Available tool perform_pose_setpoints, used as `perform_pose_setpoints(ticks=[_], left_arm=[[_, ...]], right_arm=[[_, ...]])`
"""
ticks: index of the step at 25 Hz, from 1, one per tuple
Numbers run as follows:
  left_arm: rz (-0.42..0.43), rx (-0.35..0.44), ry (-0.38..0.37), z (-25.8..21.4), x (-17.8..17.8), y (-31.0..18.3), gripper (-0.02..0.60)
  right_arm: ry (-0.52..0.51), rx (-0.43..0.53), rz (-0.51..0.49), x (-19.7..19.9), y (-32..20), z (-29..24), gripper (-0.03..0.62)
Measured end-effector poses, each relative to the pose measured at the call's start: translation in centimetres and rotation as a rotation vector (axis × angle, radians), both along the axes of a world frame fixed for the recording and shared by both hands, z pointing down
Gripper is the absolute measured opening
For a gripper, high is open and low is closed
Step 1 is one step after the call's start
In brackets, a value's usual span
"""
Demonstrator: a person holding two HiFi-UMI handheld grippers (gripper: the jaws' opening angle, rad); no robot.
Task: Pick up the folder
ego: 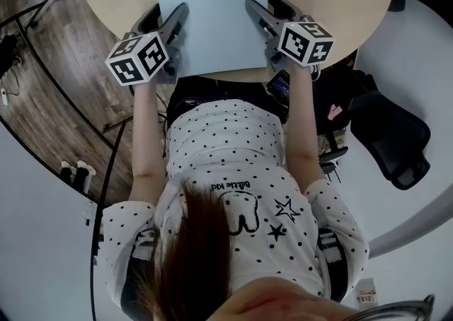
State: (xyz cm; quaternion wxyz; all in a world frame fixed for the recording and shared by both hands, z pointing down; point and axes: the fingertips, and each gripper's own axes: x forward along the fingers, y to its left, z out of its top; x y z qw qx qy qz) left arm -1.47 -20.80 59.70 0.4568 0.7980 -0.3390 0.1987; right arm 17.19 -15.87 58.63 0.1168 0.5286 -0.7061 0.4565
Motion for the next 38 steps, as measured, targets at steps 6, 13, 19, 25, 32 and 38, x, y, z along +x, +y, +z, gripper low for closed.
perform_pose_setpoints(ticks=[6,13,19,25,32,38], left_arm=[[-0.016,-0.008,-0.010,-0.3,-0.2,0.3,0.281],[-0.060,0.018,-0.005,-1.4,-0.9,0.4,0.281],[-0.091,0.067,0.002,-2.9,-1.3,0.1,0.281],[-0.097,0.122,0.002,-4.9,-1.6,0.3,0.281],[-0.097,0.209,-0.010,-7.3,-1.5,0.2,0.281],[-0.117,0.277,0.011,-9.8,-1.5,0.0,0.281]], right_arm=[[0.023,0.005,-0.015,-0.3,-0.1,-0.5,0.261],[0.050,0.043,-0.029,-1.0,-0.3,-1.7,0.261],[0.059,0.089,-0.037,-1.4,-0.3,-3.1,0.262],[0.071,0.144,-0.036,-1.7,0.2,-4.8,0.262],[0.079,0.212,-0.024,-1.7,0.2,-6.6,0.262],[0.102,0.272,-0.023,-1.7,0.3,-8.6,0.262]])
